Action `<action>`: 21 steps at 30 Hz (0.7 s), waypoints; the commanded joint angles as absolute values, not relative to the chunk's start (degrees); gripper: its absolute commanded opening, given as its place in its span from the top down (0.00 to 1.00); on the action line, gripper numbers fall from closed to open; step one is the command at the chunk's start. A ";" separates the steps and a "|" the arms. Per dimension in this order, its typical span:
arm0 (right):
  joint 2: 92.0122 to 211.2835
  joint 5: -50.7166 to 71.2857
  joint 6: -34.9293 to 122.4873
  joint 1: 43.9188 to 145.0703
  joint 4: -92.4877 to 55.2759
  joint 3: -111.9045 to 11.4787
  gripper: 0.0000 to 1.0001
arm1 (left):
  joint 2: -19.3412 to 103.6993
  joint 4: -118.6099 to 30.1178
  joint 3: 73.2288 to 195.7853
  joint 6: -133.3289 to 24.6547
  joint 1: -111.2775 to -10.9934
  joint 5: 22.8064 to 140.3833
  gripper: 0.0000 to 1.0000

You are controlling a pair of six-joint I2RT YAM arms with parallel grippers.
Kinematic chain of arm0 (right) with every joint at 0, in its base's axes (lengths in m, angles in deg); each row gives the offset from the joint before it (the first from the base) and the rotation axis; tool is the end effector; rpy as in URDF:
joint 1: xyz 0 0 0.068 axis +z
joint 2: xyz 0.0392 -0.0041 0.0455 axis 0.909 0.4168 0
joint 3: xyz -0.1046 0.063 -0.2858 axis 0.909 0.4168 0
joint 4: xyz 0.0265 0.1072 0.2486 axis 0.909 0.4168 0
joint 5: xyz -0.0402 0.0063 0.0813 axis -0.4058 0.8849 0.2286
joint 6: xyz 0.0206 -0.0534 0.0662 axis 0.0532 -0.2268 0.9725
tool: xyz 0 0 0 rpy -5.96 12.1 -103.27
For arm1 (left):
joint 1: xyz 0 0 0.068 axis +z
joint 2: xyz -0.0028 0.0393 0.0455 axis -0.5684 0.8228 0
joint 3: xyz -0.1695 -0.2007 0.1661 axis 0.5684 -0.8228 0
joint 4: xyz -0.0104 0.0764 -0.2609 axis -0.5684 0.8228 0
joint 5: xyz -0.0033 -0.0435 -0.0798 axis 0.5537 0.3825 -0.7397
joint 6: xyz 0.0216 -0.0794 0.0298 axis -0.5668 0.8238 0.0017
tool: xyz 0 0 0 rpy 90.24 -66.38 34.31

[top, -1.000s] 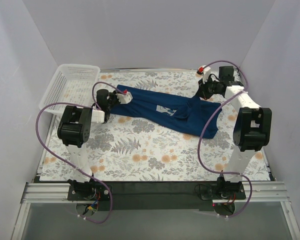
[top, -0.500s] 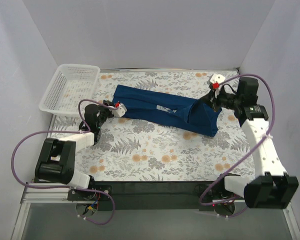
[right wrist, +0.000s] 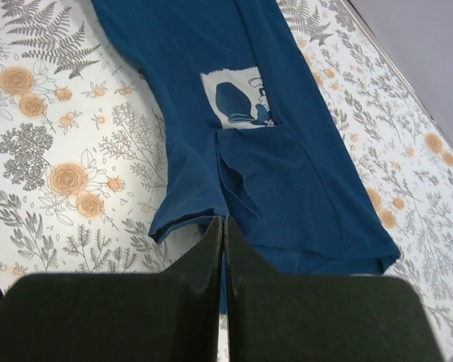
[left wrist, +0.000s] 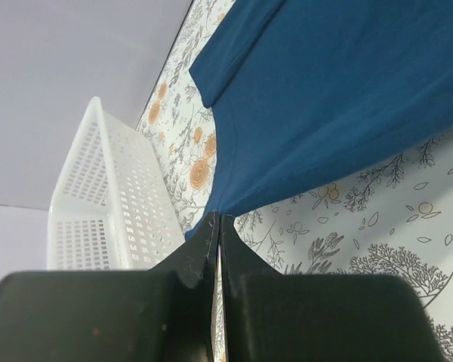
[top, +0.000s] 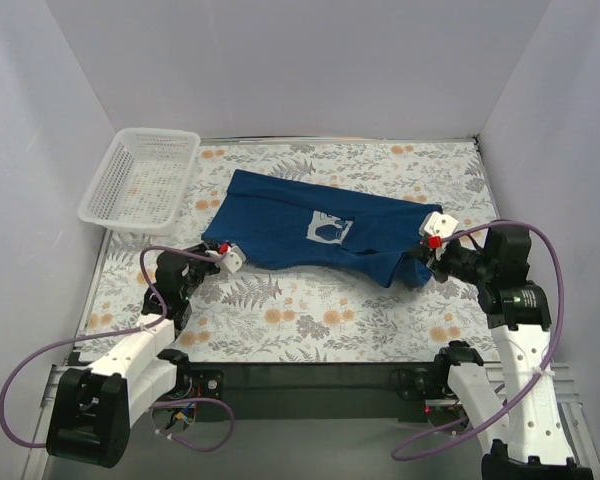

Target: Fold and stack the t-shirts

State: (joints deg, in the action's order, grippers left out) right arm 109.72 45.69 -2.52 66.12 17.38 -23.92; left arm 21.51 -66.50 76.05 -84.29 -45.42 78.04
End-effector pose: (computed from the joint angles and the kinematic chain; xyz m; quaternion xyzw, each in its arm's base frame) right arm 0.1430 0.0548 0.3512 -0.4535 0.6759 0.1316 0.5659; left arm 0.2146 -0.0571 0.1951 0.2603 0.7567 -0.0430 0.5982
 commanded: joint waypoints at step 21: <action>98.34 38.95 -11.81 65.90 36.35 -30.84 0.99 | 0.19 -42.49 75.26 -86.92 -45.80 79.84 1.00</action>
